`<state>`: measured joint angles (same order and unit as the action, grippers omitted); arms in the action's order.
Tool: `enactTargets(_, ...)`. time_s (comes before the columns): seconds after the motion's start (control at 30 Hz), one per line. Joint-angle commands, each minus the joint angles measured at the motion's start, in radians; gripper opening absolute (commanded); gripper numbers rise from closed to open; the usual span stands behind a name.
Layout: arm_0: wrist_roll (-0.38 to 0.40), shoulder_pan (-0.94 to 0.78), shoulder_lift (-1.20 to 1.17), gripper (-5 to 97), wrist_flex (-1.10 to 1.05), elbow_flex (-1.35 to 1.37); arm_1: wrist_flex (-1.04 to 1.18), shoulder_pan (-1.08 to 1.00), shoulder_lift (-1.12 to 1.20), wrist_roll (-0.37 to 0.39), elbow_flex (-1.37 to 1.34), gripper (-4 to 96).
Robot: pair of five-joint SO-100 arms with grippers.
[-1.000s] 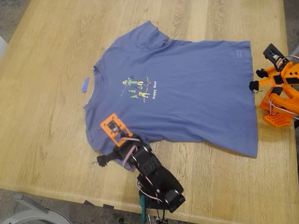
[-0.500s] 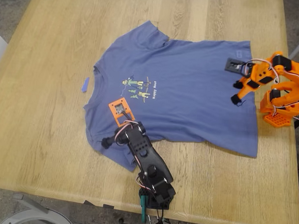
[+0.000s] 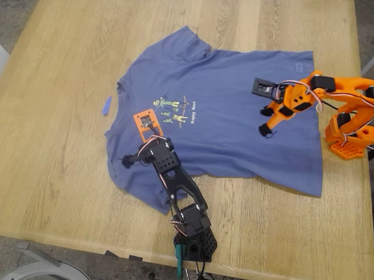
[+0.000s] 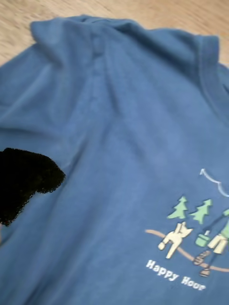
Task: Fold a T-shirt
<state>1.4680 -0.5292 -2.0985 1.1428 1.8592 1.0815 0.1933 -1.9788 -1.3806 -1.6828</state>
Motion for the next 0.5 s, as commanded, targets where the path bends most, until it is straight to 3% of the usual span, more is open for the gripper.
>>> enactTargets(0.0,0.012,-0.02,0.012,63,-0.115,-0.067,-0.054,0.011,0.028,0.006,0.064,33.9)
enactTargets(0.33,0.041,-0.037,0.218,63,-0.517,-0.043,-0.239,0.028,0.184,0.011,0.094,32.8)
enactTargets(0.47,0.051,-0.038,0.311,63,-0.586,-0.061,-0.296,0.054,0.272,0.012,0.143,32.4)
